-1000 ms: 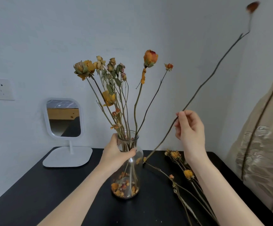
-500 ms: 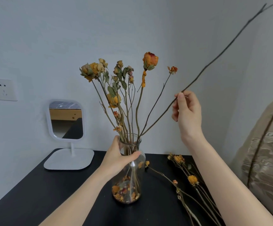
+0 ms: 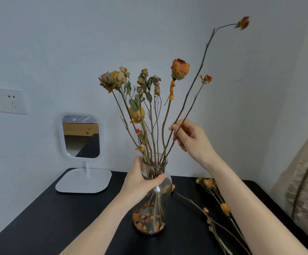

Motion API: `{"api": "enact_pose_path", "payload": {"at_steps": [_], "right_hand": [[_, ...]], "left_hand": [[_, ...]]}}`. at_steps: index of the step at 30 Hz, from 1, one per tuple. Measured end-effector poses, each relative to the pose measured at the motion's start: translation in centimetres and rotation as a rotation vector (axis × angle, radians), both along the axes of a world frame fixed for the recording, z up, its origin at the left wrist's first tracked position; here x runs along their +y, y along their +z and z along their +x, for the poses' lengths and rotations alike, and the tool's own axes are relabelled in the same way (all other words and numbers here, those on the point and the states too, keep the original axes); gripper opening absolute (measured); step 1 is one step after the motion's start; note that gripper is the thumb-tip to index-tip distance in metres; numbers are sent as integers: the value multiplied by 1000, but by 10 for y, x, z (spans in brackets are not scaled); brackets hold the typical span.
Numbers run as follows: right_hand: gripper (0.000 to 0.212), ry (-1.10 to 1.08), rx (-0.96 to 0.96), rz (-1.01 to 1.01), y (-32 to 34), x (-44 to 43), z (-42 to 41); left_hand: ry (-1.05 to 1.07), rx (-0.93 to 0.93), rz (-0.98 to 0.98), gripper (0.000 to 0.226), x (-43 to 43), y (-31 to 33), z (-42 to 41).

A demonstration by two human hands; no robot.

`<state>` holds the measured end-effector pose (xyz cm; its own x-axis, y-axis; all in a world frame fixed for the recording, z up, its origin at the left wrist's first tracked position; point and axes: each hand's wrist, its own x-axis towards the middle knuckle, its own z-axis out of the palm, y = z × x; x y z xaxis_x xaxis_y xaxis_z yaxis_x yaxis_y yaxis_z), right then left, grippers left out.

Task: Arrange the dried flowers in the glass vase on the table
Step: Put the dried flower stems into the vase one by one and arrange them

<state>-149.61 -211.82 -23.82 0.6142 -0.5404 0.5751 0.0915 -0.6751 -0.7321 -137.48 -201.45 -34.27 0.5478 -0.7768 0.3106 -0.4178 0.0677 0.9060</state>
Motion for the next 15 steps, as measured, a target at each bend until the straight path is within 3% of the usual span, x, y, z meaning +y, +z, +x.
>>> {"api": "enact_pose_path", "payload": {"at_steps": [3,6,8,11,15], "right_hand": [[18,42,73,-49,-2,-2,1],[19,86,313,-166,-4,-2,3],[17,109,377,-169,-6,-3,4],[8,129,283,-60,-2,-3,6],[13,153,76,52,12,0,10]], "left_hand": [[4,-1,-4,50,0,-1,0],[7,-1,-9,50,1,-1,0],[8,1,-10,50,0,-2,0],[4,5,-11,51,0,-2,1],[-3,7,-3,52,0,-3,2]]}}
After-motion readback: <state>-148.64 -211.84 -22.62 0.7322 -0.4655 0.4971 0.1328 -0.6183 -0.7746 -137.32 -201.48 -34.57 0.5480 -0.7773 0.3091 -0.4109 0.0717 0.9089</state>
